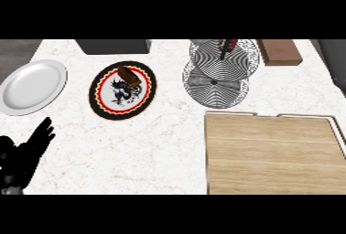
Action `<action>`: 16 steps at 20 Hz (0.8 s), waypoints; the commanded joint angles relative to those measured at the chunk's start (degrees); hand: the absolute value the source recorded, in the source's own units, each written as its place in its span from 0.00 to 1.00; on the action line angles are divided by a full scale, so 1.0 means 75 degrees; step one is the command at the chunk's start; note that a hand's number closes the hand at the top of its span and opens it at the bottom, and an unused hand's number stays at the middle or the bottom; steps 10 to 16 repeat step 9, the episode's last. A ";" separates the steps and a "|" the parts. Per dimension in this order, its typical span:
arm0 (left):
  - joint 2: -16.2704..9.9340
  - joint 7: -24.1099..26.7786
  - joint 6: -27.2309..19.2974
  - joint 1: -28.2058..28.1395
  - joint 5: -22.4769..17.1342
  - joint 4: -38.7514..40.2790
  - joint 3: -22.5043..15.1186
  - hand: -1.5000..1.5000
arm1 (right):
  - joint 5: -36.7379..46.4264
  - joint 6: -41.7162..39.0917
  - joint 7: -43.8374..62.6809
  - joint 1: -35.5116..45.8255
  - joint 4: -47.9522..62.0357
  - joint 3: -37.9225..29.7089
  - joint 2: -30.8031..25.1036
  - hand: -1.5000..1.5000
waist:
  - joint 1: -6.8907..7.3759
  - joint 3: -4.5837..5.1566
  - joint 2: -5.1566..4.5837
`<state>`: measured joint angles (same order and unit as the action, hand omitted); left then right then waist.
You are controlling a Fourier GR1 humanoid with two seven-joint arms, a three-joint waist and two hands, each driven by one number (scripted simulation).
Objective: Pick the cupcake from the tray and place it in the tiered basket
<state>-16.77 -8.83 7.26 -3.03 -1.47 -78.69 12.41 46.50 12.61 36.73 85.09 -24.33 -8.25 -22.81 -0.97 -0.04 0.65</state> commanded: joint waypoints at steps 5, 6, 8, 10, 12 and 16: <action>-0.0116 0.0121 -0.0013 -0.0316 -0.0134 0.0165 0.0354 0.50 | -0.2007 -0.0209 -0.1112 -0.1436 -0.1994 -0.1596 -0.0707 0.00 | -0.0484 -0.0017 0.0142; 0.0053 0.0104 -0.0144 -0.0534 0.0015 -0.0230 0.0163 0.50 | -0.2253 -0.0368 -0.1201 -0.1621 -0.2288 -0.1772 -0.0835 0.00 | -0.0383 -0.0021 0.0140; 0.0090 0.0205 -0.0130 -0.0699 -0.0026 -0.0138 0.0228 0.50 | -0.2598 -0.0808 -0.1279 -0.2339 -0.2888 -0.1818 -0.0630 0.00 | -0.0570 -0.0016 0.0215; -0.0001 0.0331 -0.0121 -0.0445 0.0033 0.0172 0.0268 0.50 | -0.2882 -0.1166 -0.1430 -0.2580 -0.3190 -0.1949 -0.0743 0.00 | -0.0590 -0.0006 0.0158; -0.0001 0.0331 -0.0121 -0.0445 0.0033 0.0172 0.0268 0.50 | -0.2882 -0.1166 -0.1430 -0.2580 -0.3190 -0.1949 -0.0743 0.00 | -0.0590 -0.0006 0.0158; -0.0001 0.0331 -0.0121 -0.0445 0.0033 0.0172 0.0268 0.50 | -0.2882 -0.1166 -0.1430 -0.2580 -0.3190 -0.1949 -0.0743 0.00 | -0.0590 -0.0006 0.0158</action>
